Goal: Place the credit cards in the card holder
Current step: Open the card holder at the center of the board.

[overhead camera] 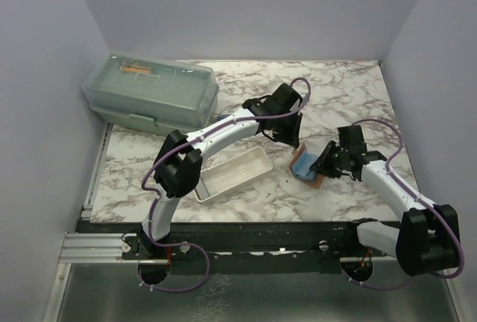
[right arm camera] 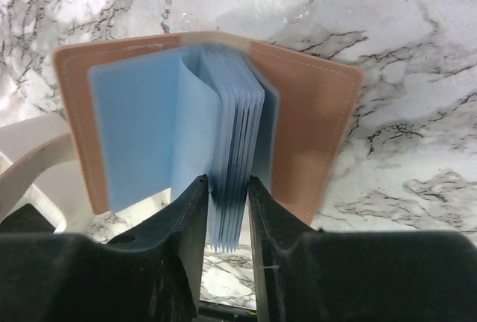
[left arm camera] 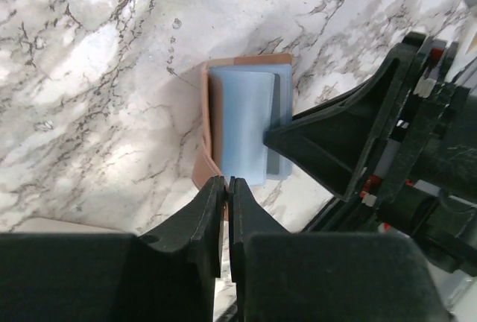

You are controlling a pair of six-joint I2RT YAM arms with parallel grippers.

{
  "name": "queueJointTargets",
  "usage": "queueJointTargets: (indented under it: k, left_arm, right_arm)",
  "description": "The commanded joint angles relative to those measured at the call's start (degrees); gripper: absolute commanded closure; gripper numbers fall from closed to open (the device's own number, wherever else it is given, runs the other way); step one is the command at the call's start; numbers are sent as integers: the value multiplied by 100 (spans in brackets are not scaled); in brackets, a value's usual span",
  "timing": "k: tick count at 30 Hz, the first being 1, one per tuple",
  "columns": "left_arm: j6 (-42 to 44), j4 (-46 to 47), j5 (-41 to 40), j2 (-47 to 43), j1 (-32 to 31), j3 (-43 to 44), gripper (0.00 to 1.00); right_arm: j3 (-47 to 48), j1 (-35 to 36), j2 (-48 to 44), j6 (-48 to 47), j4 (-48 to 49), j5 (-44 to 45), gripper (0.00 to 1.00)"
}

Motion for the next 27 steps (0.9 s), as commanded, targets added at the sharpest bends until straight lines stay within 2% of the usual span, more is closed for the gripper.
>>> queueJointTargets:
  k: [1,3,4,10,22,27]
  left_arm:
    - [204,-202,6,-114,10,27,77]
    - [242,-207,-24,-155,0,-26,58]
    - [259,-207,-23,-162,-10,-36,52]
    - [386,-196,-60,-328,-145,-13,30]
    - [597,-198,-808,-897,-351,-152,21]
    - [593,-193,-886,-1081,-353,-227,20]
  right_arm:
    - [-106,30,113,49,93,6,71]
    - [-123,29,103,29,97,42,71]
    - [-127,33,98,23,101,59,71]
    - [-155,32,161,-84,353,-44,67]
    - [-19,32,673,-314,747,-472,41]
    - [176,29,525,-140,68,275,26]
